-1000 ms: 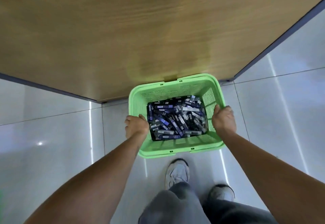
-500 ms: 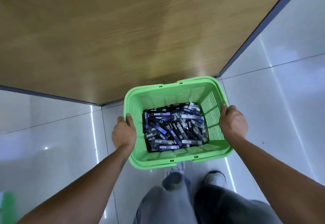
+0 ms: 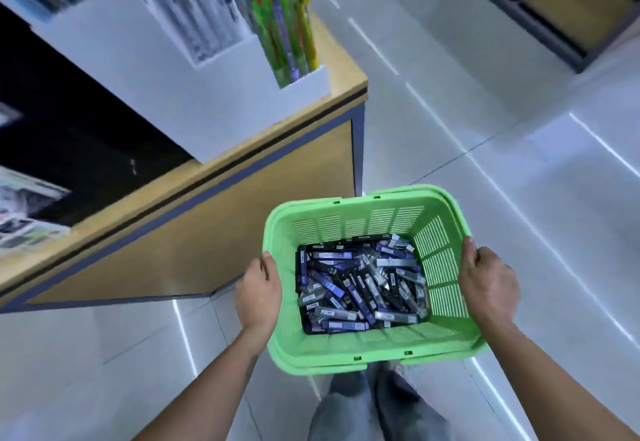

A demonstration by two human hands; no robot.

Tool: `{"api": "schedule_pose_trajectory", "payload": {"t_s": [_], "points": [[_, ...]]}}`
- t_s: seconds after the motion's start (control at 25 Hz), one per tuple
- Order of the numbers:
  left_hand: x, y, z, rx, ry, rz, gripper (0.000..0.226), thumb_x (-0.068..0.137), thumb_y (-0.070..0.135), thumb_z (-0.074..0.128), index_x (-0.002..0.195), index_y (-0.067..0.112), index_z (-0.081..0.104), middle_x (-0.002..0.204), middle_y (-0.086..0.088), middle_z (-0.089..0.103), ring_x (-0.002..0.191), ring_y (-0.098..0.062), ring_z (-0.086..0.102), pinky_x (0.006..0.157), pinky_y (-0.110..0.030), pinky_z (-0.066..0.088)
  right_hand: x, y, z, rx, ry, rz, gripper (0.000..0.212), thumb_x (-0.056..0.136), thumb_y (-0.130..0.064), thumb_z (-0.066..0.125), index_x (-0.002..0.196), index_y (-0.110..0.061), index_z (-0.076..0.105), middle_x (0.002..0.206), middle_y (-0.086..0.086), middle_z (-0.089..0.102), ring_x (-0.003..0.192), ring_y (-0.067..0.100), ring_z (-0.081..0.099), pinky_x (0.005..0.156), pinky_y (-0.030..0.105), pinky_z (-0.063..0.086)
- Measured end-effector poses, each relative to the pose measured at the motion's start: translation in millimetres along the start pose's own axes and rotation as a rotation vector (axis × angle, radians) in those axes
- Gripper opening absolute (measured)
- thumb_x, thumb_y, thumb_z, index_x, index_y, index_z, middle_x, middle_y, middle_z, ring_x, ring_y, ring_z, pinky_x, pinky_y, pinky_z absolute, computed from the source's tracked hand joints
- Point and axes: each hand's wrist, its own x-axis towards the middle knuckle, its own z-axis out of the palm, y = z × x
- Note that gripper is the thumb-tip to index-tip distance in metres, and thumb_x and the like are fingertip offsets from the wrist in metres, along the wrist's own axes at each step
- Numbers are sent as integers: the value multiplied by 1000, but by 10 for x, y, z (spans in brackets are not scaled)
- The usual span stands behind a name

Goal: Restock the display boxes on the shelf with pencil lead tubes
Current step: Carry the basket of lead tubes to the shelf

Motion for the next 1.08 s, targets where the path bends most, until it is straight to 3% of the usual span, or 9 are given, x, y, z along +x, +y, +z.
{"api": "schedule_pose_trajectory", "payload": {"t_s": [0.2,0.48,0.76,0.88,1.08], "points": [[-98,1110,-250,-28,-47,199,49,107,37,37,65,11,41,55,-4,48,52,-21,48,51,-34,28,38,66,-1099,99,172,115,59,106,-51,34,74,-8,56,66,11,47,65,30,44,59,36,34],[-169,2591,-130,-41,-170,539,51,107,38,36,63,12,41,51,-1,39,44,-18,37,45,-29,25,115,438,-2112,184,409,321,57,105,-52,34,75,-9,56,70,10,50,69,30,47,63,38,37],[-368,3988,640,43,-266,743,59,106,47,30,64,10,49,56,-6,51,52,-24,50,50,-31,34,667,1043,-2786,264,512,500,57,105,-52,35,66,-13,49,67,11,53,65,31,50,58,35,34],[-553,4679,1068,42,-289,782,59,106,47,33,60,13,47,54,-5,49,50,-23,46,49,-30,33,1111,1321,-3138,284,525,555,57,105,-50,37,64,-12,48,61,5,45,61,28,46,57,34,31],[-812,5863,1722,43,-351,825,59,105,48,33,59,13,46,51,-4,47,47,-22,42,50,-30,33,1947,1738,-3698,285,545,646,63,104,-55,33,65,-9,53,65,12,54,62,30,52,58,35,40]]}}
